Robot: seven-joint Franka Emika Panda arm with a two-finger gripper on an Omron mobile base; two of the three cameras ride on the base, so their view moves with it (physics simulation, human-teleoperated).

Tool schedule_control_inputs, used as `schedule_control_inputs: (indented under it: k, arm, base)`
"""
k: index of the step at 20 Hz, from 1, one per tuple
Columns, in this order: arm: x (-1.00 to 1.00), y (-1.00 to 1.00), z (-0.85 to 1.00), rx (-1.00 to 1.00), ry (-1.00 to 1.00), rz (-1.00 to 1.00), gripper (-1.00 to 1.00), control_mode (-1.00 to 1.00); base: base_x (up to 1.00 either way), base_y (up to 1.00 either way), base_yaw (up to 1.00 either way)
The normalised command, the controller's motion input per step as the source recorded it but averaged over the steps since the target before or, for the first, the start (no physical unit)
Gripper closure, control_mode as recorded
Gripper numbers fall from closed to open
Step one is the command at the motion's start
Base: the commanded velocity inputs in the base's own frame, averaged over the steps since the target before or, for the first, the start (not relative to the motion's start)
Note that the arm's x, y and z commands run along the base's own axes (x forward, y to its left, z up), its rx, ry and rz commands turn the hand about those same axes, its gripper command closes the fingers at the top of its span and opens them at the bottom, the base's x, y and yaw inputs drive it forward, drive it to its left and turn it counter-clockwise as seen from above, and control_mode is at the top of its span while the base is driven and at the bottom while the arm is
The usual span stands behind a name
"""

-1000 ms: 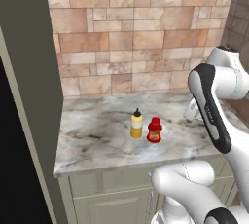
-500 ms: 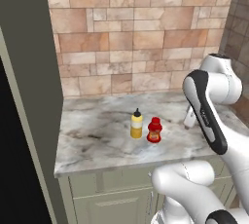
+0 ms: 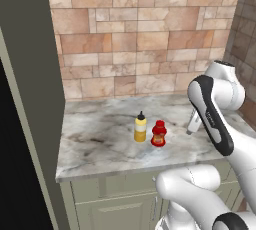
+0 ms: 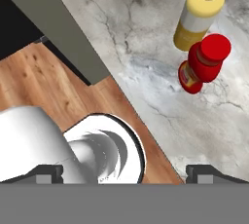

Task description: Place the ketchup and mustard from the counter to the top shelf of the fridge. If the existing items in the fridge are on the top shelf, move them to other shelves.

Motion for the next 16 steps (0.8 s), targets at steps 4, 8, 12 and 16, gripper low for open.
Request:
schedule_control_inputs:
  k: [4, 8, 12, 16]
  arm:
    - [0.27, 0.00, -0.19, 0.08, 0.00, 0.10, -1.00, -1.00]
    - [0.31, 0.00, -0.09, 0.02, 0.00, 0.11, -1.00, -1.00]
    - [0.16, 0.00, -0.04, 0.00, 0.00, 0.12, -1.00, -1.00]
    - [0.12, 0.00, -0.08, 0.01, 0.00, 0.11, -1.00, -1.00]
  base:
    - [0.00, 0.00, 0.00]
    - [0.00, 0.00, 0.00]
    - [0.00, 0.00, 0.00]
    - [0.00, 0.00, 0.00]
